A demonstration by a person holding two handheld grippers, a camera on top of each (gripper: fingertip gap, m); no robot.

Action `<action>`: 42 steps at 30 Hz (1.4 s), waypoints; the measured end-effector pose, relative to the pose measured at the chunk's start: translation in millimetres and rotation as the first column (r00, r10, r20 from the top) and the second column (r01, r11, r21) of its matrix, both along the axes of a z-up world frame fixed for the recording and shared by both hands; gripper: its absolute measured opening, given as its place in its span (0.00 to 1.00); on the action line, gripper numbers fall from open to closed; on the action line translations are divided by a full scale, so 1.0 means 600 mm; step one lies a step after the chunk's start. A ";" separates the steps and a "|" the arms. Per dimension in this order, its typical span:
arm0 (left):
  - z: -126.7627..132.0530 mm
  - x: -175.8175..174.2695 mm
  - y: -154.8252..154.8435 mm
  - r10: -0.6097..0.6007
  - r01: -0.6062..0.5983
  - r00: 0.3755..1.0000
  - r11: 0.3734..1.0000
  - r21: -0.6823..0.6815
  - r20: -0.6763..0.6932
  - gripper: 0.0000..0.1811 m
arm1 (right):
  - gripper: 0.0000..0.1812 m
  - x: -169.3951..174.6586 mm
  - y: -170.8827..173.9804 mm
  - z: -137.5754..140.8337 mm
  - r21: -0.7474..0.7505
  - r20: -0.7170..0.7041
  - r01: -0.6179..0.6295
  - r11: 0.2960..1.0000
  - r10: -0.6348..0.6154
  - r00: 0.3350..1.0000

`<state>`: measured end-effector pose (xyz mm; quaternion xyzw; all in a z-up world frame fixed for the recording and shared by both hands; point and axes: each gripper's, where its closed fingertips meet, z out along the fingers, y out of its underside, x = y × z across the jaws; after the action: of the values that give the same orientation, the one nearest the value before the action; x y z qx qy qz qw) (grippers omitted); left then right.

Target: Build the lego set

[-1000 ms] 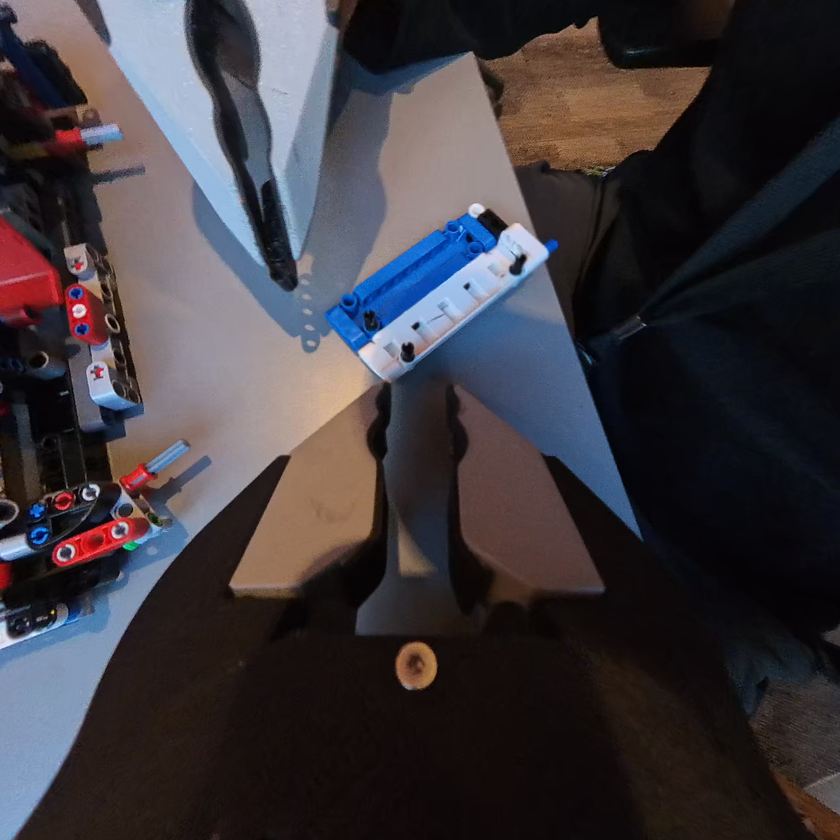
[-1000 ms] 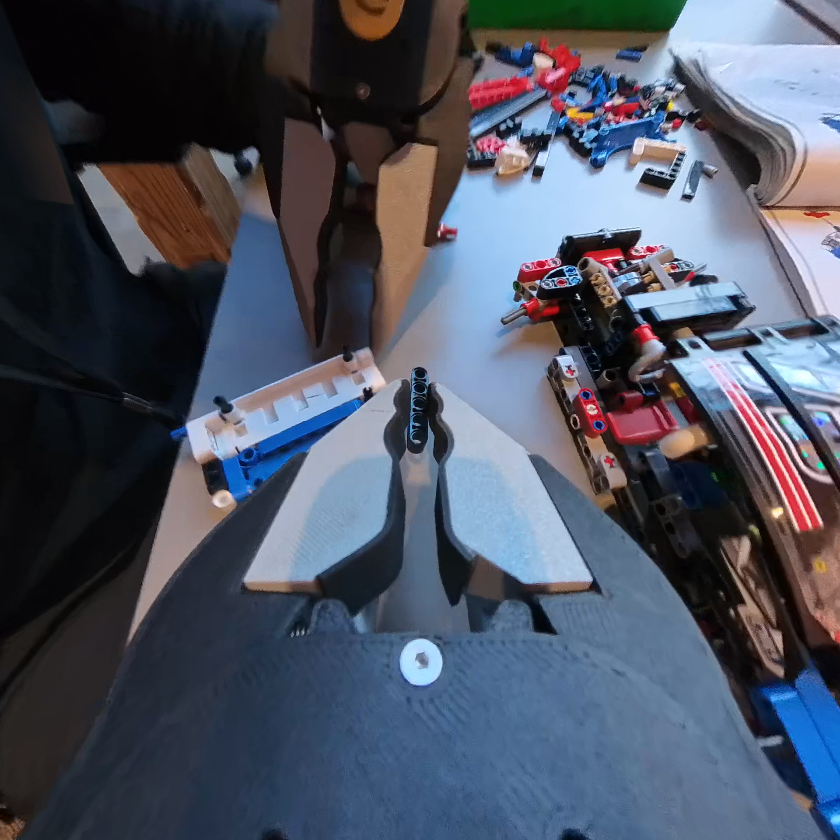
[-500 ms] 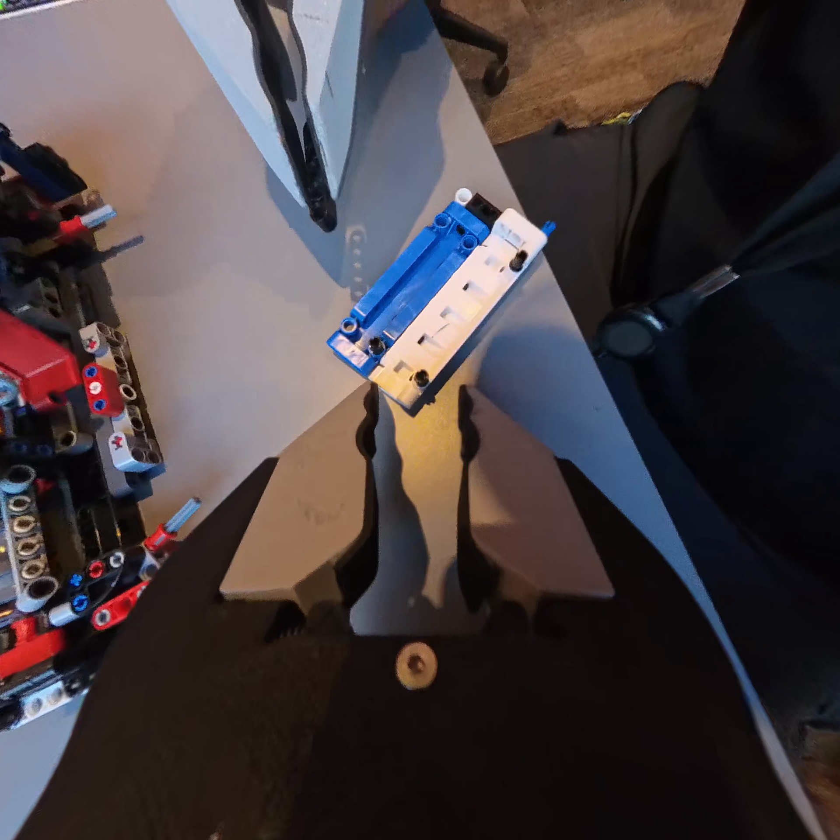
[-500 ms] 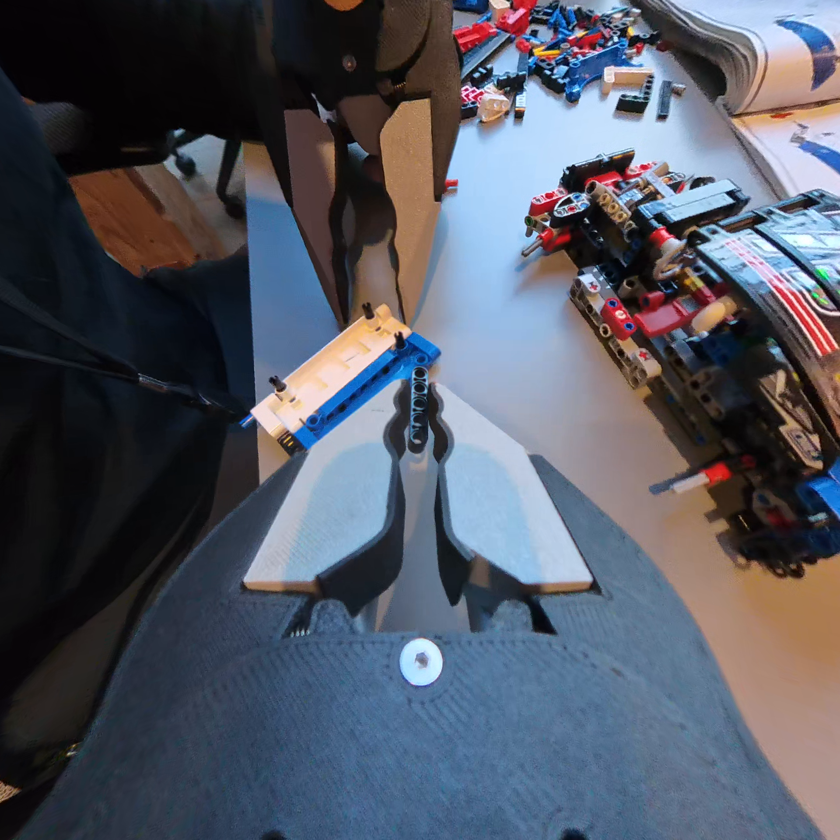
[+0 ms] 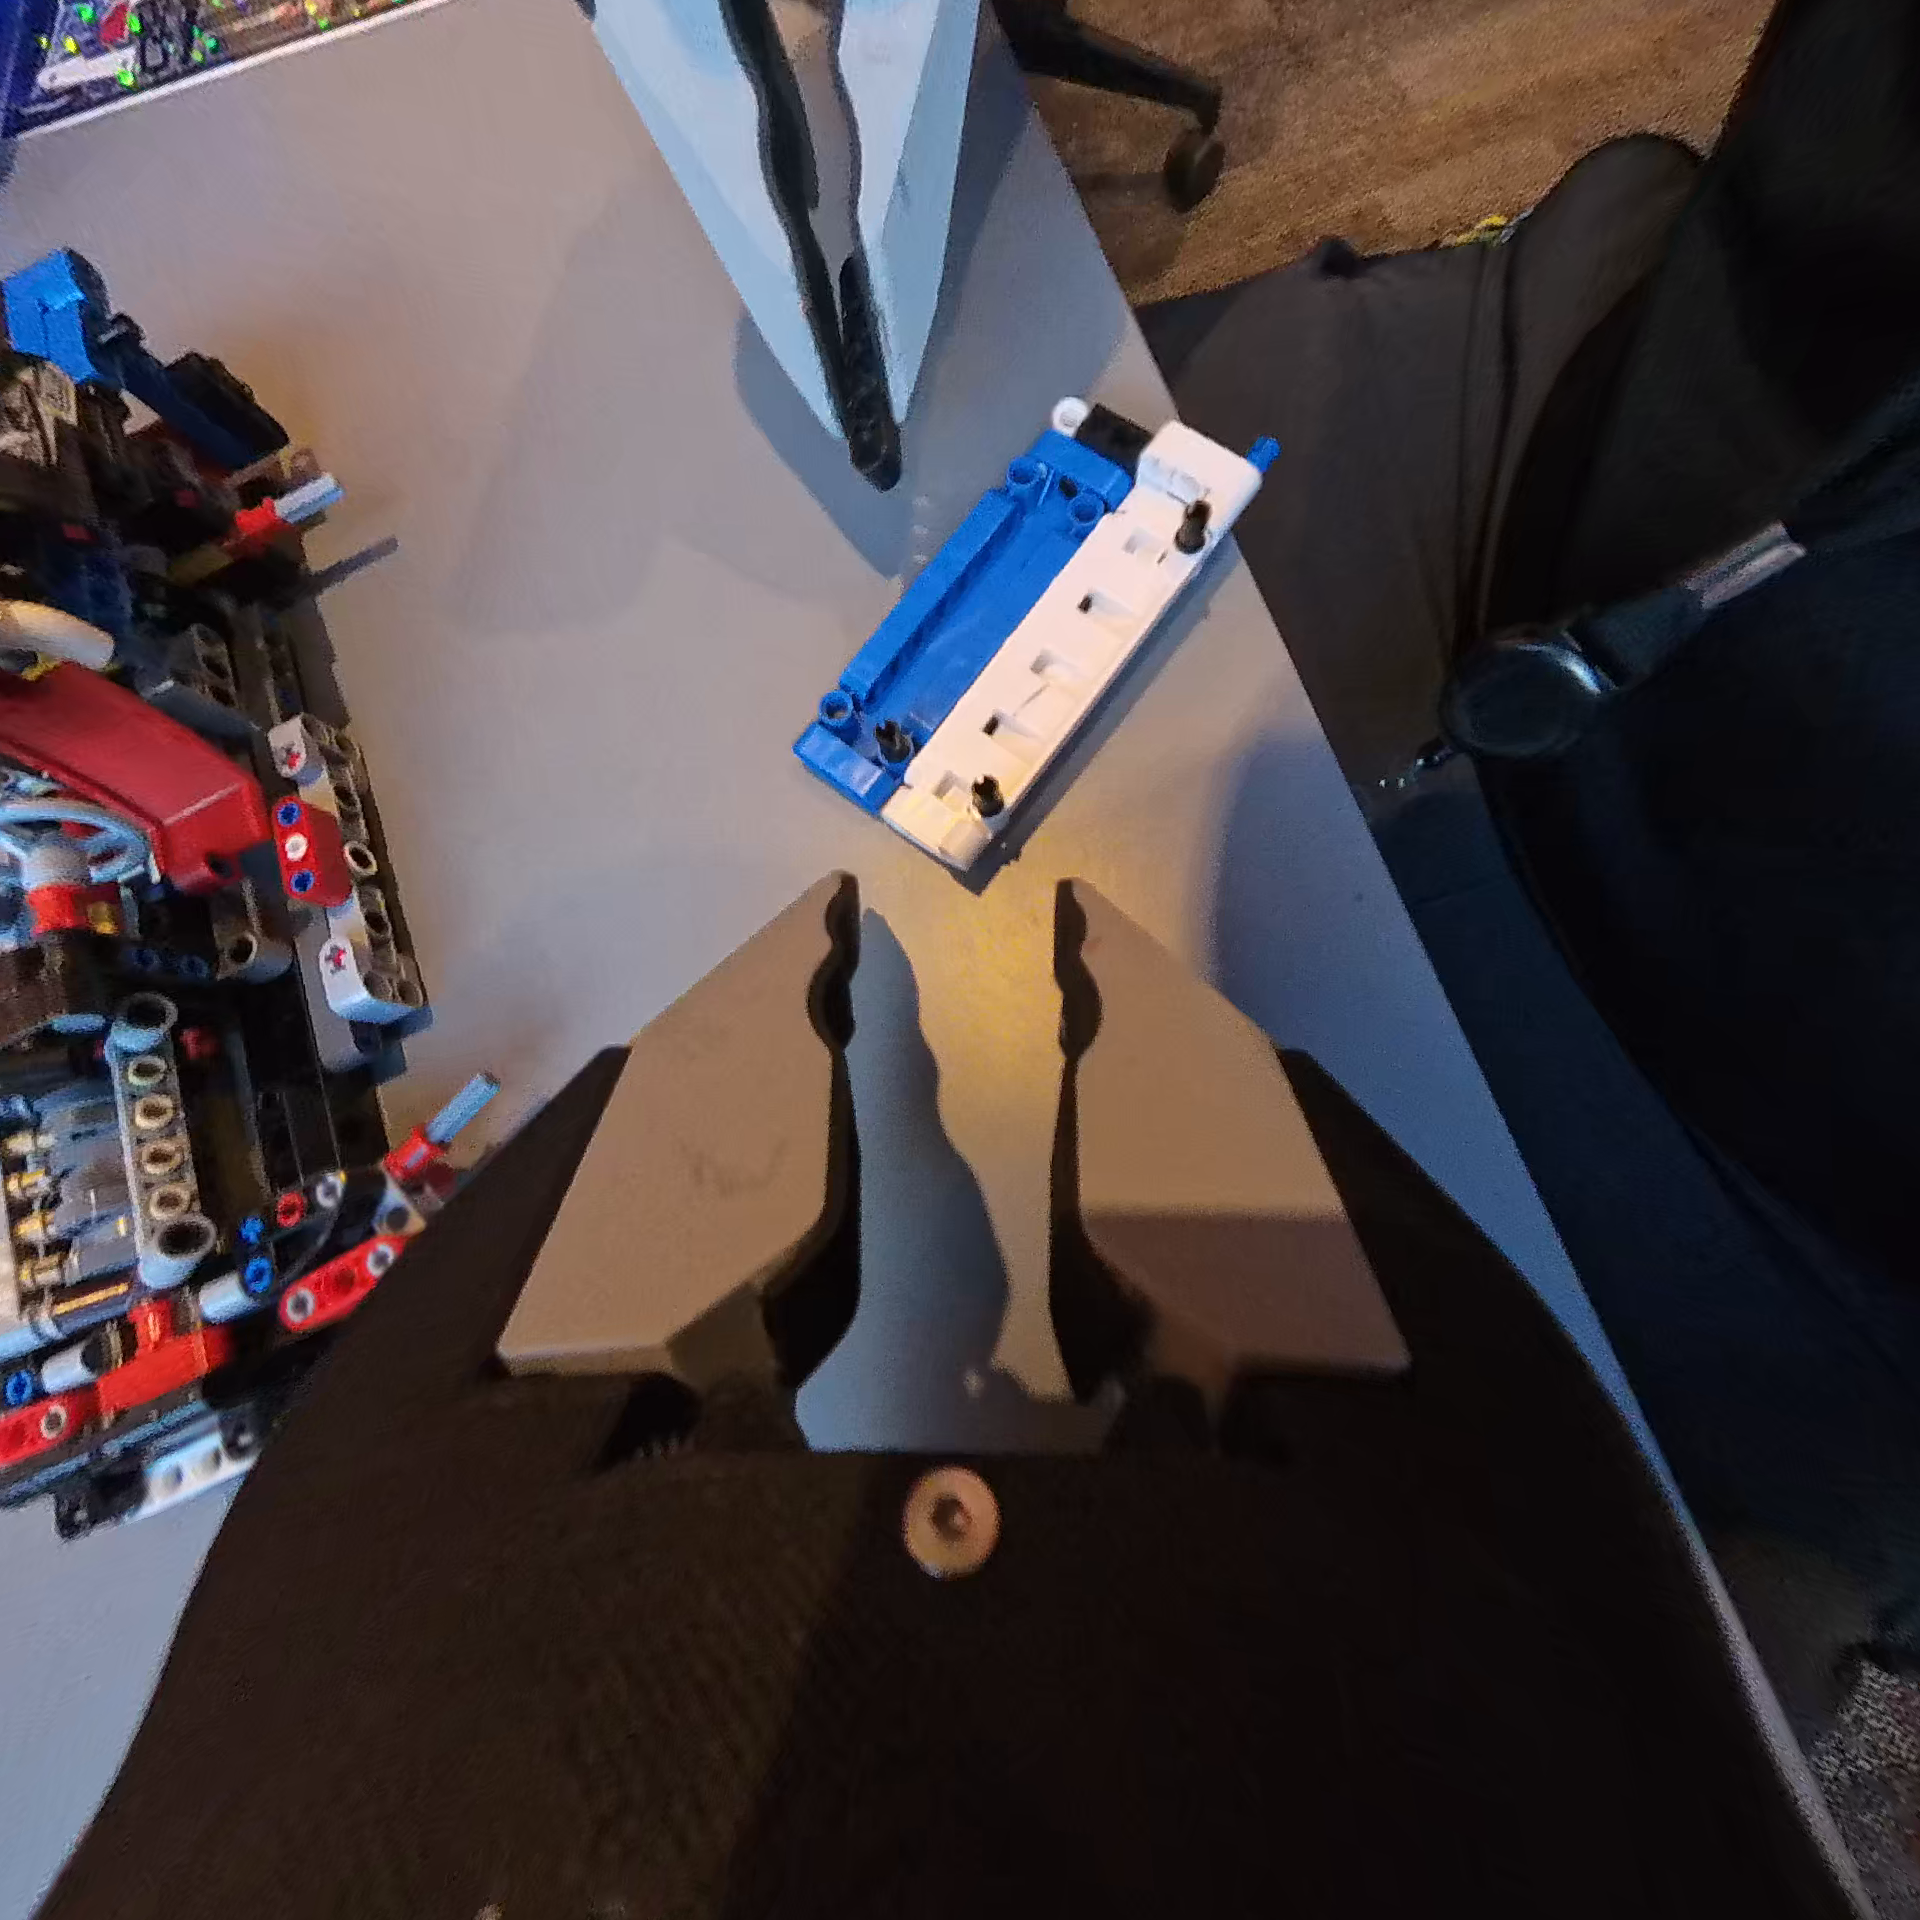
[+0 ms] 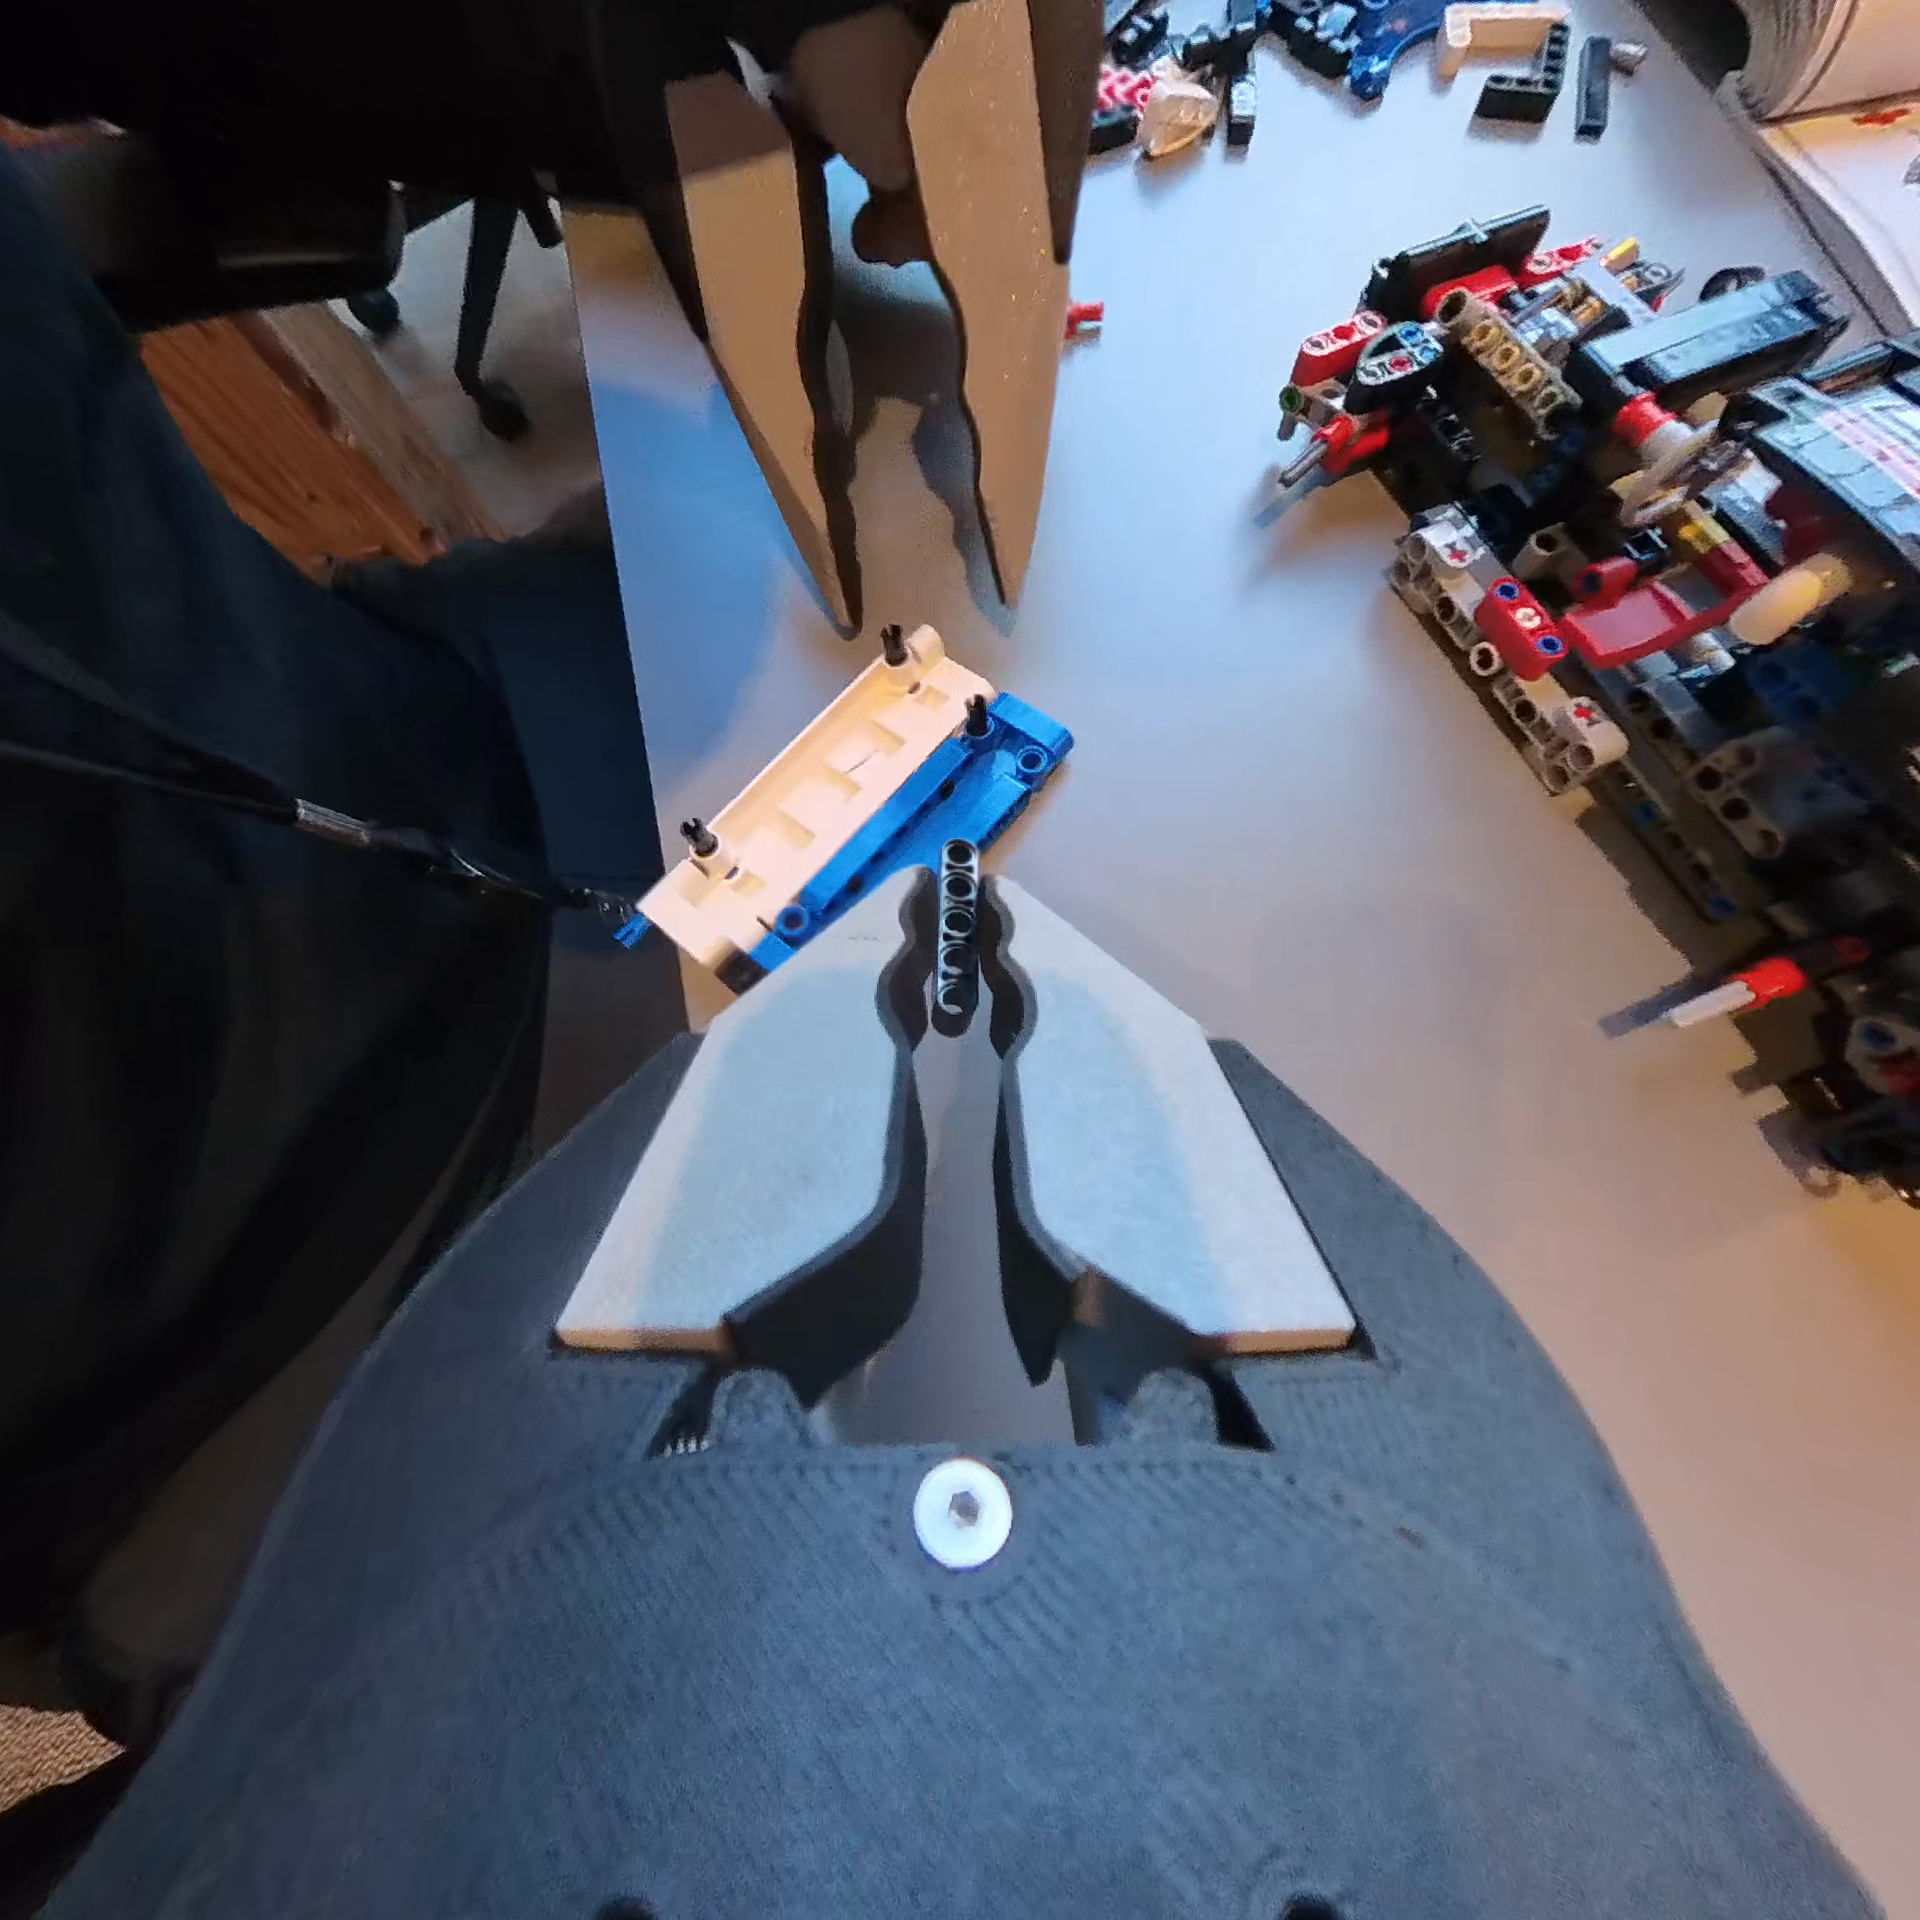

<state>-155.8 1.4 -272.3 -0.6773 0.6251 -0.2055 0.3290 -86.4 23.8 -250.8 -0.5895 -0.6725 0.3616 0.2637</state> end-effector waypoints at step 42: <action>0.000 0.039 -0.034 -0.149 0.165 0.984 0.972 -0.170 0.099 0.02 | 0.03 -0.080 -0.065 -0.001 0.111 0.049 -0.231 0.967 0.227 0.973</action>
<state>-132.6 -19.3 -272.2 -0.6429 0.6412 -0.3146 0.2766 -134.3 -15.3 -251.4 -0.4980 -0.7606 0.3392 0.2418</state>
